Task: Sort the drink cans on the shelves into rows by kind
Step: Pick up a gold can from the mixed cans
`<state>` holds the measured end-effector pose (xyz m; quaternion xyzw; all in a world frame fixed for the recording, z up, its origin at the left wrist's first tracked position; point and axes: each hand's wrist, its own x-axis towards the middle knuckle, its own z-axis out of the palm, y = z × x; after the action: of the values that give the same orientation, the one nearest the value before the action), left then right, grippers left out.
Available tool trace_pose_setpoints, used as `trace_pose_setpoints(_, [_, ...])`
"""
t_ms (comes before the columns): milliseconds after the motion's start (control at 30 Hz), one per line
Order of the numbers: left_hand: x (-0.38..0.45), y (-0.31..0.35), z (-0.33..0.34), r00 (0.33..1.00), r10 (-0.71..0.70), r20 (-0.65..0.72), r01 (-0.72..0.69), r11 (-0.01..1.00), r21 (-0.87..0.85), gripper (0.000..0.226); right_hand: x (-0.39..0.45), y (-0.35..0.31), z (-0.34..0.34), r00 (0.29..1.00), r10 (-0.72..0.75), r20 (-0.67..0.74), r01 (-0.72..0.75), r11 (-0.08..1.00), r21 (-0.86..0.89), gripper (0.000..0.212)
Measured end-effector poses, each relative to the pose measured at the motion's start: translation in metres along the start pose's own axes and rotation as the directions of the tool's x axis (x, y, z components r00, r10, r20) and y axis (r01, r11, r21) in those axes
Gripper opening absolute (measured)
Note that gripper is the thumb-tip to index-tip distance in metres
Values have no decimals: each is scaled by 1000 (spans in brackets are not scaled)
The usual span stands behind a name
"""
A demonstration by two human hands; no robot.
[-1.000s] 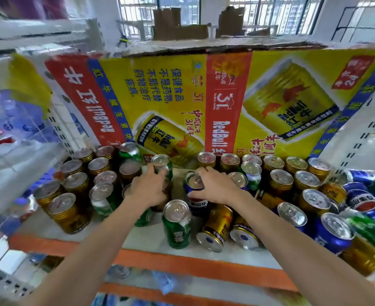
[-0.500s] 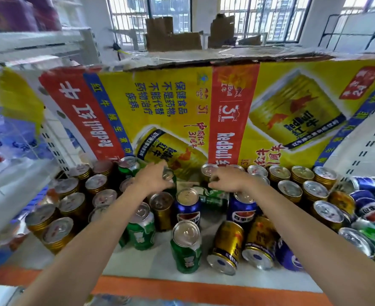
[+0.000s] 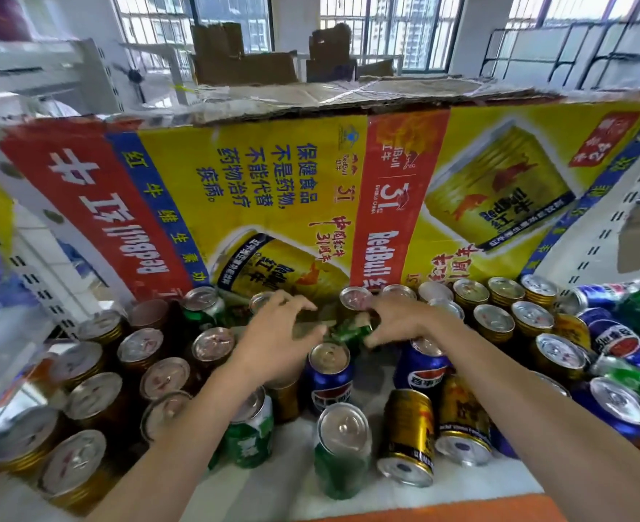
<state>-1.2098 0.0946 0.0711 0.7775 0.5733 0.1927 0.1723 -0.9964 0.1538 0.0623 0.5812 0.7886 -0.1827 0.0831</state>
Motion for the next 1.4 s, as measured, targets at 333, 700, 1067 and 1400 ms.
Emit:
trace_pose_setpoints(333, [-20,26,19,956,258,141,-270,960,79,44,-28,-12,7,974,-61,-219,101,979,177,62])
trace_pose_setpoints(700, [-57,40,32,883,378,279,-442,870,219,92,-126,4,41,962,-194,-195,197,980,-1,40])
trace_pose_setpoints(1067, [-91,41,36,992,36,121,-58,980,190,67,-112,13,77,968,-249,33,247,917,-313,70])
trace_pose_setpoints(1400, [-91,78,63,959,209,-189,-155,952,265,47,-118,24,75,972,-219,-90,218,976,-20,63])
